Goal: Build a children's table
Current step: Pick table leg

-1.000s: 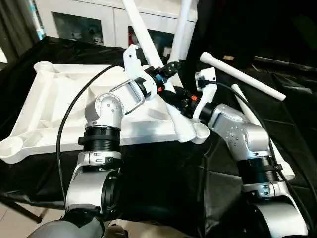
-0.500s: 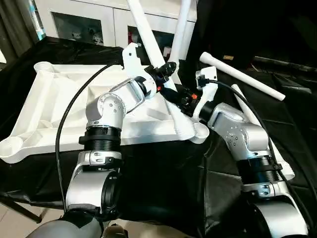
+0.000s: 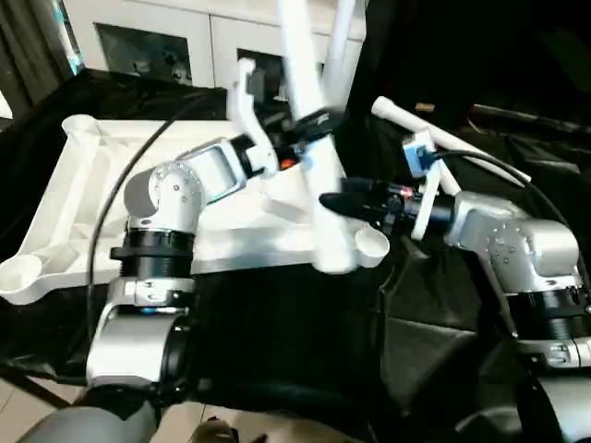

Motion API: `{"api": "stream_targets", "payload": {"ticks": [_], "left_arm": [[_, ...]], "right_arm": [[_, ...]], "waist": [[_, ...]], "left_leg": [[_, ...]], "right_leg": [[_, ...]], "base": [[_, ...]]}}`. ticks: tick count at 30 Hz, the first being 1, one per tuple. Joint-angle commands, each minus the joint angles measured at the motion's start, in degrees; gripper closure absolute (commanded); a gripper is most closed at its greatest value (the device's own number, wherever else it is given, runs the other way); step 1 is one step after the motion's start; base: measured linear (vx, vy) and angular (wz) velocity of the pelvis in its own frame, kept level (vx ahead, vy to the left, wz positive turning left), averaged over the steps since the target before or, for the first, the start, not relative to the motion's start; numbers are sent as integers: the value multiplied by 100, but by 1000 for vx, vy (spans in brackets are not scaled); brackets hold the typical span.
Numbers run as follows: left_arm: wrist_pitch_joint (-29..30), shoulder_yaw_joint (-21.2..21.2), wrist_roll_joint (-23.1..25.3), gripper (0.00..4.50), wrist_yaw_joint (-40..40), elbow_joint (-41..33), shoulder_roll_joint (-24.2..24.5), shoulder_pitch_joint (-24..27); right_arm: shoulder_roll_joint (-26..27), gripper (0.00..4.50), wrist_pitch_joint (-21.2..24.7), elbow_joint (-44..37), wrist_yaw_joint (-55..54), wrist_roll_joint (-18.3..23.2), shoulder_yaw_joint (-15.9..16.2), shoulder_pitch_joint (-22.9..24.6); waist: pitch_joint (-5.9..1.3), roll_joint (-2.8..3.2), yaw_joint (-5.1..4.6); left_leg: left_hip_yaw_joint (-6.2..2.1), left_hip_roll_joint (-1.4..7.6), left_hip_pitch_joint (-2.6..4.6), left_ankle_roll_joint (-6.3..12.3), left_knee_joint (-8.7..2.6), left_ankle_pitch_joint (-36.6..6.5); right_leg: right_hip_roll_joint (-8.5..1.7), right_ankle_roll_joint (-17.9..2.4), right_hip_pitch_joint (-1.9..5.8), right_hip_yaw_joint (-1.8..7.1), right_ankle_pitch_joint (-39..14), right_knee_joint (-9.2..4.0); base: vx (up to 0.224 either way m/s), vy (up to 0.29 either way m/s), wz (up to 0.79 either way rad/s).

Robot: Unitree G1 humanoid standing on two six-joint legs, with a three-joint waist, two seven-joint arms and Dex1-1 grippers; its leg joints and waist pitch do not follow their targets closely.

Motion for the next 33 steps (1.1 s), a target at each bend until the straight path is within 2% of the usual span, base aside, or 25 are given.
{"api": "stream_targets", "payload": {"ticks": [1,3,4,5,6,8,10,14,16,17,19,23,25,26,27,29,33], "left_arm": [[233,22,-531,268,-336,-411,-105,-67],[212,1,-527,268,-400,-412,-113,-78],[212,1,-527,268,-400,-412,-113,-78],[185,-29,-498,268,-435,-415,-127,-79],[137,-68,-433,268,-487,-381,-124,-85],[86,-110,-352,268,-558,-333,-101,-74],[97,-120,-362,268,-570,-337,-85,-64],[90,-99,-368,268,-475,-365,-38,-3],[18,-100,-301,268,-397,-368,-40,27],[-45,-136,-140,233,-220,-282,-44,24],[10,-251,2,198,-133,-285,5,86],[-245,-634,439,164,13,-574,63,316],[-254,-658,468,157,80,-640,40,351],[-235,-654,460,194,118,-669,22,364],[-271,-658,505,198,190,-645,14,363],[-315,-670,547,210,224,-622,16,364],[-417,-571,594,243,385,-480,-8,309]], "right_arm": [[-115,141,230,-46,-4,35,-62,68],[-118,141,279,-83,33,69,-24,96],[-118,141,279,-83,33,69,-24,96],[-108,178,326,-148,85,118,28,141],[-79,178,376,-160,93,144,75,158],[-32,191,398,-175,99,161,130,169],[-30,217,416,-177,95,175,136,165],[35,246,246,-46,-122,25,132,119],[53,255,192,-50,-169,-1,121,127],[69,259,151,-67,-197,-14,109,135],[98,261,113,-96,-245,-27,92,137],[118,263,38,-94,-290,-41,93,99],[119,263,16,-74,-301,-58,100,79],[119,263,4,-60,-309,-69,105,67],[126,264,-17,-35,-323,-87,117,48],[133,264,-37,-17,-333,-102,129,34],[167,264,-108,48,-378,-176,146,-6]], "waist": [[-472,2,10],[-471,2,13],[-461,2,15],[-463,-22,15],[-466,-2,24],[-473,-4,27],[-473,-4,26],[-476,-25,28],[-471,-16,28],[-473,-25,27],[-474,-8,27],[-476,-14,22],[-481,-18,19],[-483,-15,20],[-480,-109,11],[-475,-56,24],[-473,-76,12]], "left_leg": [[-95,275,92,68,-347,-344],[-94,278,103,59,-346,-378],[-91,268,102,49,-353,-412],[-91,268,101,41,-352,-412],[-95,272,109,21,-353,-403],[-97,273,101,16,-353,-375],[-100,276,105,9,-356,-354],[-97,269,93,-20,-357,-340],[-99,269,94,-28,-360,-342],[-96,267,91,-27,-357,-344],[-101,276,98,-50,-360,-333],[-112,293,92,-74,-371,-341],[-101,279,91,-66,-363,-290],[-95,271,91,-56,-359,-278],[-87,268,82,-29,-356,-260],[-95,271,90,-35,-356,-316],[-95,268,88,-55,-357,-326]], "right_leg": [[-594,-1048,402,366,-677,-397],[-585,-1012,391,366,-741,-411],[-579,-926,385,367,-889,-438],[-577,-892,387,366,-931,-442],[-582,-854,378,366,-973,-440],[-584,-819,382,367,-935,-437],[-577,-824,374,364,-904,-432],[-582,-794,381,364,-883,-425],[-582,-780,377,364,-918,-431],[-583,-770,380,365,-929,-433],[-580,-735,369,367,-916,-427],[-592,-698,380,372,-908,-426],[-580,-704,379,374,-828,-413],[-578,-712,379,373,-807,-413],[-570,-709,388,369,-815,-421],[-585,-669,376,368,-989,-431],[-579,-626,370,363,-1042,-437]], "base": [[0,0,0],[0,0,0],[0,0,0],[0,0,0],[0,0,0],[0,0,0],[0,0,0],[0,0,0],[0,0,0],[0,0,0],[0,0,0],[0,0,0],[0,0,0],[0,0,0],[0,0,0],[0,0,0],[0,0,0]]}}
